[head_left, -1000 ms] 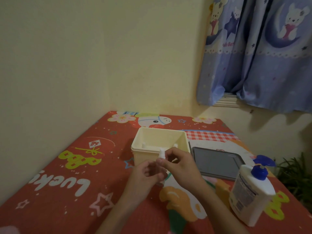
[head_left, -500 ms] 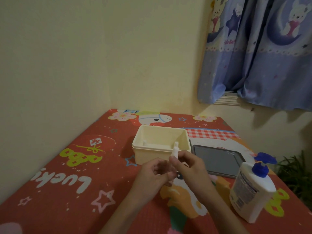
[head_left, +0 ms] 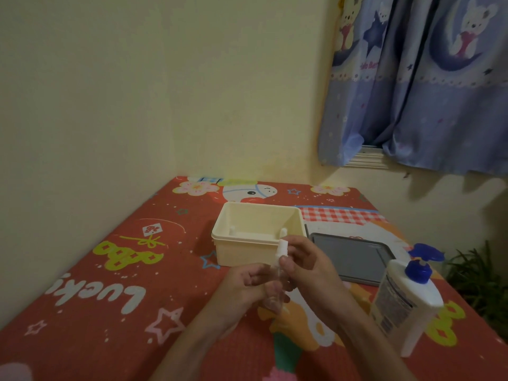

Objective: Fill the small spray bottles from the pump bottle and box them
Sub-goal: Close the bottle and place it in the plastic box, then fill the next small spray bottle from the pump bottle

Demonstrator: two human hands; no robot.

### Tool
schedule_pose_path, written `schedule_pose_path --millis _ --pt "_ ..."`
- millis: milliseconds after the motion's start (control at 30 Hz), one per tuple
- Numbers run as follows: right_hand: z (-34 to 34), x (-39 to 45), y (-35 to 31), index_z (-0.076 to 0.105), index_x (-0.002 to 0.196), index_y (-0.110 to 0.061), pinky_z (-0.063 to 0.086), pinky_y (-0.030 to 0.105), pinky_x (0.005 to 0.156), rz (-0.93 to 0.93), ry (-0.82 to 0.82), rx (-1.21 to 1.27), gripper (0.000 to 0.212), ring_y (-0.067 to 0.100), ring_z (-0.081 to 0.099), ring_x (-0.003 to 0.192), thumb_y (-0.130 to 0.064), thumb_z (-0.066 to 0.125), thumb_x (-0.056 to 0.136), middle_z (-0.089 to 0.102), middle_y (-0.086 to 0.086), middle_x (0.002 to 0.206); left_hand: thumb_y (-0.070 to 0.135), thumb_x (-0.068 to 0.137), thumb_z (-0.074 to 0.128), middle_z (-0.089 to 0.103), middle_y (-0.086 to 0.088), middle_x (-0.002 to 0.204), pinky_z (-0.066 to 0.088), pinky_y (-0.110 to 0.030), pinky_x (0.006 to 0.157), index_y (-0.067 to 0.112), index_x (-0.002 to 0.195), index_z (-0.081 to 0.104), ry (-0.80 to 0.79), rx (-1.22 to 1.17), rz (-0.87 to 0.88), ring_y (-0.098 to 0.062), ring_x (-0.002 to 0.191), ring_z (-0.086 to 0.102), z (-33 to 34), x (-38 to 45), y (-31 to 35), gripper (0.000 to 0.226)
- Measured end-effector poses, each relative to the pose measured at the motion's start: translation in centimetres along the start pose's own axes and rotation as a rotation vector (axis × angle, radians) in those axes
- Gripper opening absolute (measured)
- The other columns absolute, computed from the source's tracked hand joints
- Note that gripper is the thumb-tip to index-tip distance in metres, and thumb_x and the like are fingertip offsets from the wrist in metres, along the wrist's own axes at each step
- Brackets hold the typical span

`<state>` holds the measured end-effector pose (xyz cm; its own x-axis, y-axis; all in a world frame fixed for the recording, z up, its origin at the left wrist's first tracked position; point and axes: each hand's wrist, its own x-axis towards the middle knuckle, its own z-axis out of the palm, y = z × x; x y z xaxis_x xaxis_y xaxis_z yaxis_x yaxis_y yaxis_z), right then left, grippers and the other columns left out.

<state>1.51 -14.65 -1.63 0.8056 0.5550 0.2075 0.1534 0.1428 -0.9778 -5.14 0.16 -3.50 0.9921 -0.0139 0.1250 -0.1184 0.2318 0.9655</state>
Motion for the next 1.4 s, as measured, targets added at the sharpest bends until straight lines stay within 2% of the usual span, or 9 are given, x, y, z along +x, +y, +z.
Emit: schedule_pose_path --millis 167,300,433,600,700,867,1000,1167,1400 --pt "0.0 -0.4 -0.5 0.047 0.129 -0.026 0.045 0.029 0.065 0.048 -0.069 0.1 0.045 0.023 0.062 0.088 -0.033 0.063 0.086 0.066 0.002 0.119 0.011 0.075 0.07 0.075 -0.016 0.092 0.058 -0.03 0.064 0.003 0.099 0.071 -0.008 0.009 -0.015 -0.025 0.077 0.071 0.0 -0.2 -0.1 0.026" --pt "-0.1 -0.3 -0.3 0.046 0.125 -0.034 0.045 0.031 0.068 0.006 -0.003 -0.029 0.043 0.017 0.062 0.081 -0.024 0.065 0.087 0.069 0.003 0.104 0.019 0.07 0.078 0.074 -0.019 0.094 0.058 -0.031 0.062 0.005 0.099 0.072 -0.005 0.007 -0.018 -0.027 0.078 0.071 0.0 -0.3 -0.2 0.032" --pt "-0.2 -0.5 -0.9 0.043 0.131 -0.038 0.049 0.031 0.076 0.027 -0.082 -0.007 0.047 0.017 0.064 0.101 -0.032 0.061 0.088 0.064 -0.005 0.123 0.018 0.074 0.075 0.074 -0.018 0.096 0.058 -0.03 0.063 0.011 0.098 0.075 -0.012 0.013 -0.009 -0.026 0.079 0.071 -0.3 -0.5 -0.3 0.025" --pt "-0.2 -0.1 -0.8 0.053 0.114 -0.034 0.048 0.031 0.072 0.005 -0.01 -0.17 0.038 0.018 0.059 0.079 -0.019 0.07 0.084 0.059 0.007 0.086 0.012 0.076 0.072 0.073 -0.021 0.099 0.058 -0.031 0.063 0.005 0.101 0.072 -0.015 0.04 -0.003 -0.027 0.081 0.071 -0.4 -0.4 -0.2 0.026" --pt "-0.7 -0.3 -1.5 0.057 0.111 -0.025 0.043 0.04 0.071 -0.009 -0.061 -0.151 0.029 0.026 0.057 0.08 -0.008 0.062 0.089 0.066 0.018 0.097 0.012 0.077 0.07 0.073 -0.023 0.101 0.058 -0.029 0.063 -0.001 0.106 0.068 -0.031 0.042 -0.035 -0.025 0.08 0.072 -0.7 -0.5 -0.5 0.032" --pt "-1.7 -0.7 -1.7 0.056 0.12 -0.022 0.038 0.045 0.076 -0.02 -0.197 -0.098 0.034 0.025 0.059 0.088 -0.004 0.057 0.091 0.071 0.008 0.104 0.016 0.083 0.067 0.071 -0.022 0.103 0.058 -0.029 0.064 -0.005 0.113 0.065 -0.221 -0.029 -0.137 -0.026 0.08 0.071 -1.5 -0.9 0.0 0.036" --pt "-2.9 -0.3 -2.3 0.058 0.121 -0.017 0.052 0.035 0.082 -0.076 -0.164 0.248 0.041 0.021 0.062 0.095 -0.01 0.069 0.082 0.067 0.009 0.1 0.015 0.087 0.064 0.068 -0.022 0.108 0.058 -0.03 0.069 -0.003 0.119 0.062 -0.433 -0.031 -0.218 -0.028 0.086 0.07 -2.7 -1.4 -0.3 0.037" --pt "-4.4 -0.7 -2.3 0.061 0.117 -0.021 0.055 0.028 0.075 -0.102 0.149 0.009 0.036 0.017 0.068 0.084 0.002 0.053 0.091 0.069 0.001 0.098 0.029 0.064 0.087 0.069 -0.025 0.112 0.059 -0.035 0.073 -0.001 0.111 0.066 -0.052 -0.082 -0.103 -0.031 0.093 0.07 -4.6 -1.4 -0.3 0.059" --pt "-4.5 -1.6 1.8 0.071 0.093 -0.023 0.056 0.026 0.081 0.072 0.053 -0.404 0.015 0.015 0.067 0.091 -0.011 0.066 0.085 0.071 -0.001 0.095 0.036 0.049 0.093 0.072 -0.021 0.108 0.06 -0.031 0.07 -0.003 0.115 0.061 0.261 -0.199 0.129 -0.03 0.094 0.072 -5.7 0.0 1.9 0.083"
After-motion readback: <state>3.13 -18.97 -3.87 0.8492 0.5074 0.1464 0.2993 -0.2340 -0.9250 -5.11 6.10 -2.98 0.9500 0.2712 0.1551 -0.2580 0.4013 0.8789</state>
